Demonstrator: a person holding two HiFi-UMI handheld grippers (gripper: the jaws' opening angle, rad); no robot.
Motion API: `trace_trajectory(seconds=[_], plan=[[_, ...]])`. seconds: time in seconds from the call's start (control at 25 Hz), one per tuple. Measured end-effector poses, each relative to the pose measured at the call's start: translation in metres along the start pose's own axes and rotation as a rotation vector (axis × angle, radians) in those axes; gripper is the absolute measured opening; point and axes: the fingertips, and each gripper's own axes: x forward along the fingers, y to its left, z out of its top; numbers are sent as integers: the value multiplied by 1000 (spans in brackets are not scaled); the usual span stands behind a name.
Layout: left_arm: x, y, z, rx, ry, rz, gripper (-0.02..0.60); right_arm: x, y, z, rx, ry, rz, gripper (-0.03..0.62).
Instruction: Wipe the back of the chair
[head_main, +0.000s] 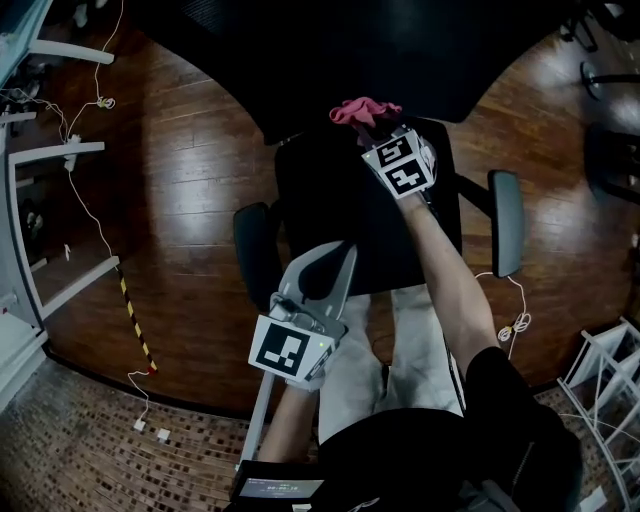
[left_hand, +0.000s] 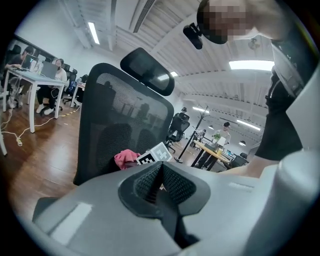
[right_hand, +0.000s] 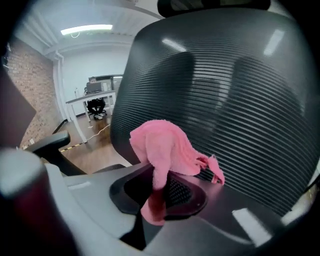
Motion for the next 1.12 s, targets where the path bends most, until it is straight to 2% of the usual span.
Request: trace_trajectory(seconds=[0.28,0.56,0.64,0.8,1.12], plan=[[30,-31,-3,22,36,-55,-9,-61,-109,-70,272,34,-233,40],[47,-50,-7,35,61,-103,-9,-106,-160,-111,459,18,-441,40],[47,-50,-9,32,66,-100,-9,-109,-165,-119,500,10,-467,40],[42,-45,-8,24,61,-87,-9,-92,-150,-121,516,23,-416,40],[16,-17,-7,16,41,-24,-9,-14,-54,-61,341,28,-196,40]])
